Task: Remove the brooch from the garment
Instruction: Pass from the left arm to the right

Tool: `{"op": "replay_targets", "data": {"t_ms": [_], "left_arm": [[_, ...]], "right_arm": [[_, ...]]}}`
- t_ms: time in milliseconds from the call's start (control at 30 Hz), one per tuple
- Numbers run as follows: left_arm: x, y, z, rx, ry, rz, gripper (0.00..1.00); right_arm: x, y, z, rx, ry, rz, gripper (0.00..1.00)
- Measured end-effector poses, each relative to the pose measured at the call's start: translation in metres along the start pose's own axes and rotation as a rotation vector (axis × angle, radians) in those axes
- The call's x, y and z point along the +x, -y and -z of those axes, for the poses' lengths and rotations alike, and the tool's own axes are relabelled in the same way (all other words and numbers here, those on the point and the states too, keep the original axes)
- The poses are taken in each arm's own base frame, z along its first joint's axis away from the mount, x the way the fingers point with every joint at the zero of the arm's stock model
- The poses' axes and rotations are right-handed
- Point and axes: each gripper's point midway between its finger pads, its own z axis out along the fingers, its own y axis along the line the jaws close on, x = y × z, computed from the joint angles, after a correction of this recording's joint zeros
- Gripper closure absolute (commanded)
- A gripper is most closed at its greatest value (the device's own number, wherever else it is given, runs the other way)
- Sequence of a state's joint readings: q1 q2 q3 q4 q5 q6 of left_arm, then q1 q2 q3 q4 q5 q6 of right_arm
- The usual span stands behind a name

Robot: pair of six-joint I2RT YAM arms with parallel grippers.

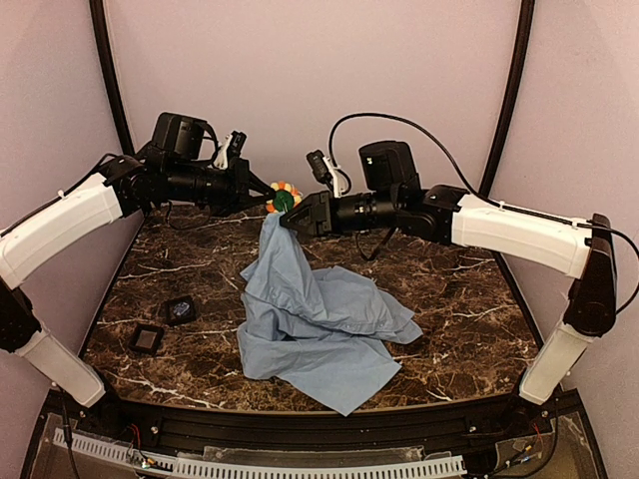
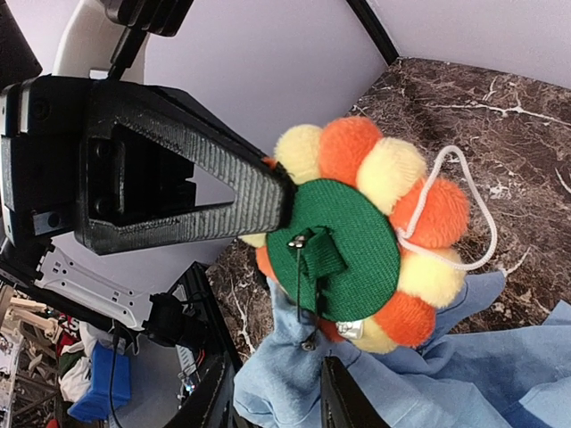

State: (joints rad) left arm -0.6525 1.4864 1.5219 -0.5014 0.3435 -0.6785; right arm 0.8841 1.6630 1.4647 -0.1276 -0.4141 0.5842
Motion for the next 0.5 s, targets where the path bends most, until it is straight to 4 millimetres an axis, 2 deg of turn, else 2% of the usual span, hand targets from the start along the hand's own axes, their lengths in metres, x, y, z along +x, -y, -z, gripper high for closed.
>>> {"op": "replay_targets", "data": {"t_ms": [200, 500], "left_arm": [[0.0004, 0.0005, 0.0, 0.003, -0.002, 0.003, 0.99], [0.002, 0.0035, 0.0002, 0.021, -0.014, -0.003, 0.99]], "right_arm": [[0.0015, 0.0031, -0.0077, 0.009, -0.003, -0.004, 0.75], [0.0002, 0.0062, -0.0102, 0.027, 0.009, -0.021, 0.99]]}}
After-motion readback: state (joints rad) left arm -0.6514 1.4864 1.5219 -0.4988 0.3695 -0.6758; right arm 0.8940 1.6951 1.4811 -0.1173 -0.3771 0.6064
